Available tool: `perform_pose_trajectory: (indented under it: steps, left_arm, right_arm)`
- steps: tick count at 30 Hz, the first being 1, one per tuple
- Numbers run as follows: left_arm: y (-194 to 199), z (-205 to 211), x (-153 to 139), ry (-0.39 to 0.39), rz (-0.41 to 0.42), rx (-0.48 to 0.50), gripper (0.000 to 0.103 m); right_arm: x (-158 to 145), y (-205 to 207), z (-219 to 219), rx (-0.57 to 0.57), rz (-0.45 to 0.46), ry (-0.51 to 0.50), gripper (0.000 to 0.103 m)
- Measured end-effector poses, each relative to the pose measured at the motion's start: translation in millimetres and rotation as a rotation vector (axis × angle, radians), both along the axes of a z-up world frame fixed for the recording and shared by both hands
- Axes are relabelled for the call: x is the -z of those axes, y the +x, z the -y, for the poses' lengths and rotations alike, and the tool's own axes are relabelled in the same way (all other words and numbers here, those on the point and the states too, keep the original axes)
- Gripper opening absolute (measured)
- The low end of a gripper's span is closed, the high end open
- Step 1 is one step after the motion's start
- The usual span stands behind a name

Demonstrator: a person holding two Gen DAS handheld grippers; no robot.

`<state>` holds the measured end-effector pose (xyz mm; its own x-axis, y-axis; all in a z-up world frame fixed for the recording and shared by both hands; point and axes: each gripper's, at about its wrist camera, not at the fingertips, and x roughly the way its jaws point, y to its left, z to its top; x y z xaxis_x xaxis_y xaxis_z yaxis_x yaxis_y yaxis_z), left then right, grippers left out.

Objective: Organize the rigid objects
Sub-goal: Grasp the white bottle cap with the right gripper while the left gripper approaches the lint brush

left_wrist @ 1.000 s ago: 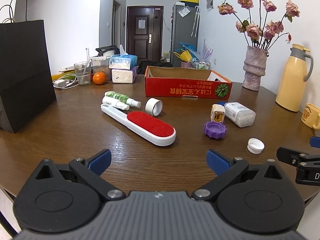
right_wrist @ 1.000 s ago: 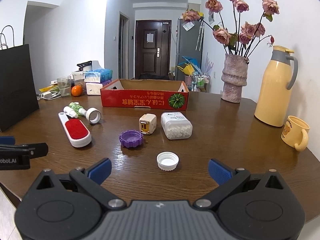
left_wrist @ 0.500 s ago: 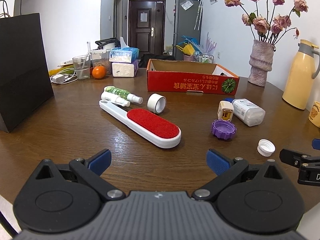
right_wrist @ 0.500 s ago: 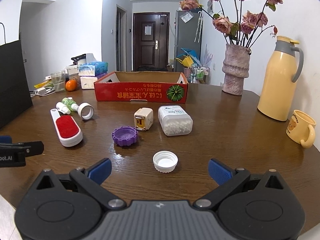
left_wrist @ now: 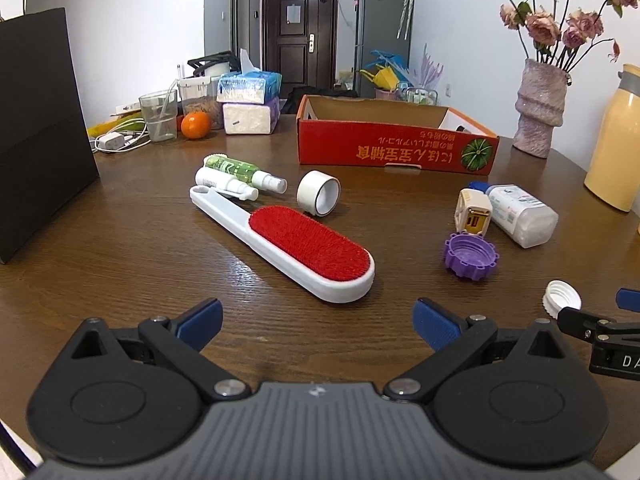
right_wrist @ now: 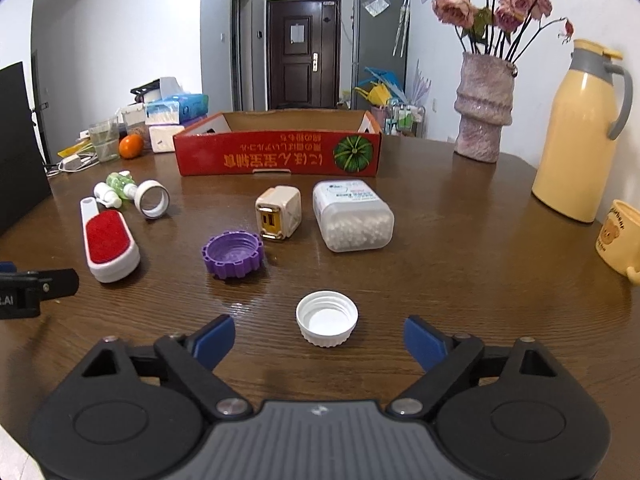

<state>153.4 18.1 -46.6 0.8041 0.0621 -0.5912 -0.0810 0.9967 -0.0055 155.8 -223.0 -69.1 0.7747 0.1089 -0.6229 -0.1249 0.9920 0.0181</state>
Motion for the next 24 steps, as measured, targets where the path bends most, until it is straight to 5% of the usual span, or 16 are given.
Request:
perform_pose_trajectory:
  steps: [9, 16, 24]
  left_arm:
    - [24.6, 1.6, 5.5, 0.007, -0.03, -0.003, 0.103]
    - [37.8, 2.4, 7.1, 0.016, -0.045, -0.015, 0.103]
    - [52.8, 6.4, 6.5, 0.039, -0.055, -0.04, 0.103]
  right_arm:
    - [16.4, 26.5, 3.2, -0.012, -0.053, 0.008, 0.074]
    - [21.6, 38.1, 3.1, -0.045, -0.064, 0.014, 0.041]
    - [19.0, 46.6, 10.0, -0.053, -0.03, 0.053, 0.039]
